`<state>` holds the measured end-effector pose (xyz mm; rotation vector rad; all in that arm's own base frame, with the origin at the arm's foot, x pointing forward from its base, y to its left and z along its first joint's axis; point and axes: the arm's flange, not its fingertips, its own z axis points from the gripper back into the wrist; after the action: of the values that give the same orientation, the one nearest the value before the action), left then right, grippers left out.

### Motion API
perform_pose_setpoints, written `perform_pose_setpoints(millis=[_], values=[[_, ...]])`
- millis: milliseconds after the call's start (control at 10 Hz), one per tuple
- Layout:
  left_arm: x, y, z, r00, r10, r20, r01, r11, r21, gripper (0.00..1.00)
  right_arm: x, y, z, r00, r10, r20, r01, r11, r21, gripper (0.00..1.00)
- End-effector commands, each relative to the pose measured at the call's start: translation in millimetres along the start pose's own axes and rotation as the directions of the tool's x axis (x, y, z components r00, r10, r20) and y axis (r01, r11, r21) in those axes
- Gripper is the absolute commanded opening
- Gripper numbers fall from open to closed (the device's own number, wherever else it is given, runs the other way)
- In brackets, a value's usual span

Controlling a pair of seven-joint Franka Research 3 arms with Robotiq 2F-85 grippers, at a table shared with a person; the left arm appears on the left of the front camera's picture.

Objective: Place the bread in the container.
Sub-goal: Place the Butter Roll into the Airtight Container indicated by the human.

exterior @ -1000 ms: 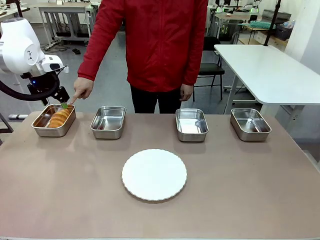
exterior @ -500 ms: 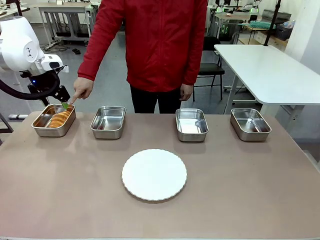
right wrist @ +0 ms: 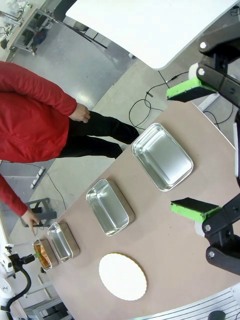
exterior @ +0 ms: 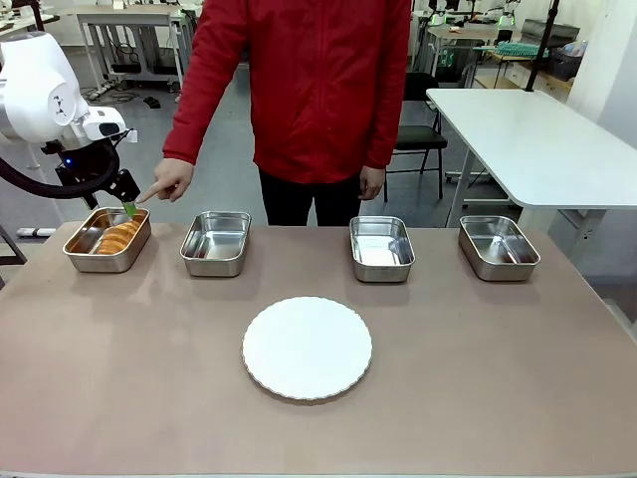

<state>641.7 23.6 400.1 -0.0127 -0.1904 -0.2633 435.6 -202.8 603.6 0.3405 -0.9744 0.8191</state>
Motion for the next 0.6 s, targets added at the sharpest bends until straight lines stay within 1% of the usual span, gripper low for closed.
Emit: perform_pose_setpoints(millis=[0,200,300,400,500], values=[[-5.9,-13.5,15.7,0.999,-0.030,0.016,0.032,0.995,-0.091,1.00,2.1,1.7,0.7,1.000,0.004,0.004,-0.004,1.000,0.001,1.00],[-17.4,-21.8,47.2,1.000,0.018,0.018,-0.017,0.999,-0.042,1.00,2.1,1.7,0.7,1.000,0.004,0.004,-0.004,1.000,0.001,1.00],[-27.6,-28.0,63.7,0.998,0.038,0.042,-0.036,0.999,-0.031,1.00,2.1,1.7,0.7,1.000,0.004,0.004,-0.004,1.000,0.001,1.00],[-43.0,-39.5,81.3,0.994,0.043,0.103,-0.042,0.999,-0.012,1.00,2.1,1.7,0.7,1.000,0.004,0.004,-0.004,1.000,0.001,1.00],[-69.9,-57.6,103.2,0.988,0.039,0.151,-0.043,0.999,0.026,1.00,2.1,1.7,0.7,1.000,0.004,0.004,-0.004,1.000,0.001,1.00]])
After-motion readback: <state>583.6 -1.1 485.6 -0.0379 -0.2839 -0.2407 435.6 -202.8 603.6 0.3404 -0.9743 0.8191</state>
